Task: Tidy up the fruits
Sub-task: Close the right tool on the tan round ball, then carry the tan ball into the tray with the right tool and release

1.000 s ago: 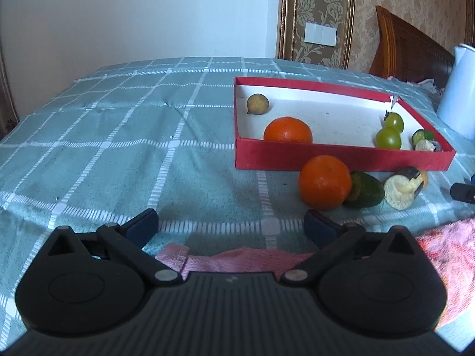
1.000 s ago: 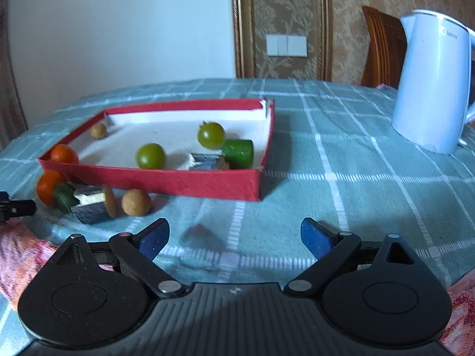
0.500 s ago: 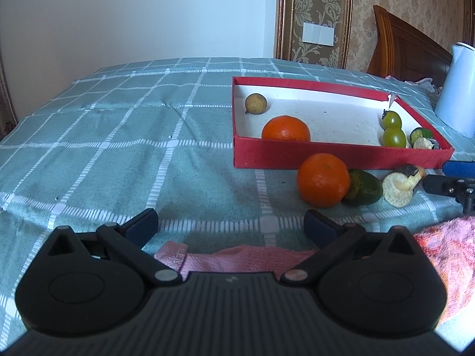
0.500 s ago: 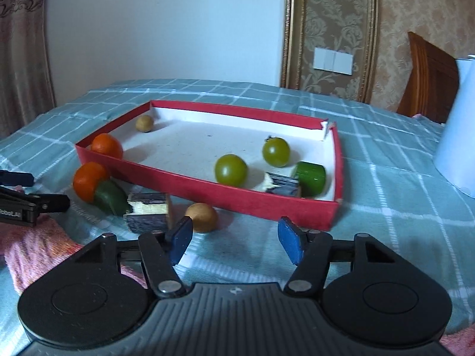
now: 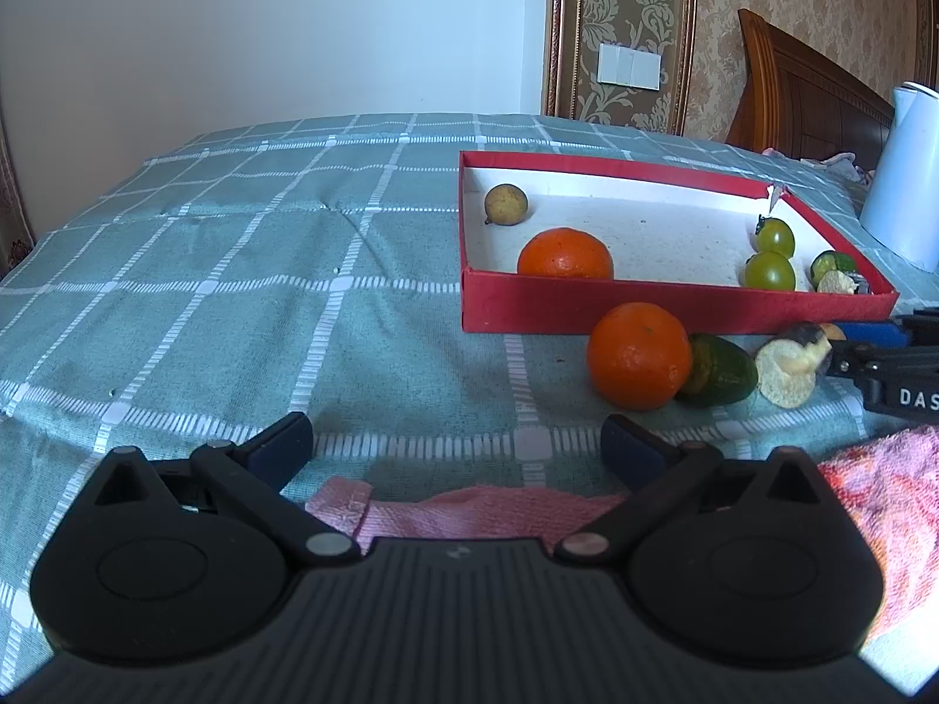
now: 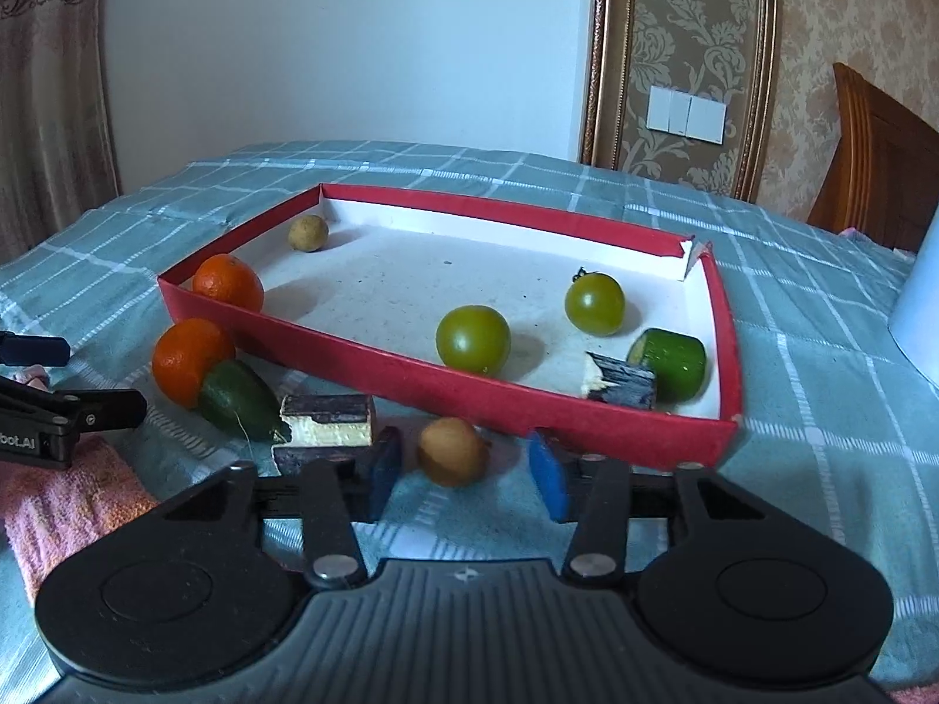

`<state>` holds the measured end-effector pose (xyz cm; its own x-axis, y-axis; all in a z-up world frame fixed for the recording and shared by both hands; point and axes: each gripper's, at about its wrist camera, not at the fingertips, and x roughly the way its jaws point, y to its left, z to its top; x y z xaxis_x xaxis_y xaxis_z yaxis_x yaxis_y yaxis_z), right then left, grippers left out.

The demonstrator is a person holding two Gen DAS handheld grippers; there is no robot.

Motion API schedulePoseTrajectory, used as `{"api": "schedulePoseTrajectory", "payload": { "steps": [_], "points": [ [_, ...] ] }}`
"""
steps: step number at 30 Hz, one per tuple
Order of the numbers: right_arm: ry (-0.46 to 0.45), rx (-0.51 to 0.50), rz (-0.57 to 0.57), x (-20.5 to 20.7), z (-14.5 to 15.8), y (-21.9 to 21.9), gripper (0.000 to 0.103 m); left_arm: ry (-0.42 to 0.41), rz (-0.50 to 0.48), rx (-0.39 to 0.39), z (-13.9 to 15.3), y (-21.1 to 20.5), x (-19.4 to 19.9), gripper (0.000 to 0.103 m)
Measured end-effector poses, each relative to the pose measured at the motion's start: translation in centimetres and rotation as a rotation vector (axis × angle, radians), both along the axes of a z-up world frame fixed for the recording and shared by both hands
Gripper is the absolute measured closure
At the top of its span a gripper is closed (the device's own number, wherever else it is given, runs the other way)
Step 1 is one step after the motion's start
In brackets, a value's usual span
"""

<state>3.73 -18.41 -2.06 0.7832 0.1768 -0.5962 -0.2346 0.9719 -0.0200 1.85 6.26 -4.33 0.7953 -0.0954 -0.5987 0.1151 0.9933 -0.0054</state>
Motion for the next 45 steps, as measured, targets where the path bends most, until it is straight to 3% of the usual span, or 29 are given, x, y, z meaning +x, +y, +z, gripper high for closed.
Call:
{"api": "schedulePoseTrajectory", "payload": {
  "steps": [3,19,25,37,45],
  "points": [
    [0.000,-0.004,0.002,0.2,0.0,0.3,0.075,0.000,0.000,0.000,0.0,0.0,0.0,0.000],
    [-0.053,0.012,-0.015,-1.5,0.6,0.1,0.076,0.000,0.000,0.000,0.0,0.0,0.0,0.000],
    [-0.111,0.013,-0.029,-1.6,2.5,-0.4,0.076,0.000,0.000,0.000,0.0,0.0,0.0,0.000],
    [-0.148,-0.075,-0.075,4.1,4.0,0.0,0.076,0.000,0.000,0.000,0.0,0.0,0.0,0.000],
    [-0.115,-0.106,-0.087,8.4,3.5,1.0,0.076,0.000,0.000,0.000,0.0,0.0,0.0,0.000]
  ]
}}
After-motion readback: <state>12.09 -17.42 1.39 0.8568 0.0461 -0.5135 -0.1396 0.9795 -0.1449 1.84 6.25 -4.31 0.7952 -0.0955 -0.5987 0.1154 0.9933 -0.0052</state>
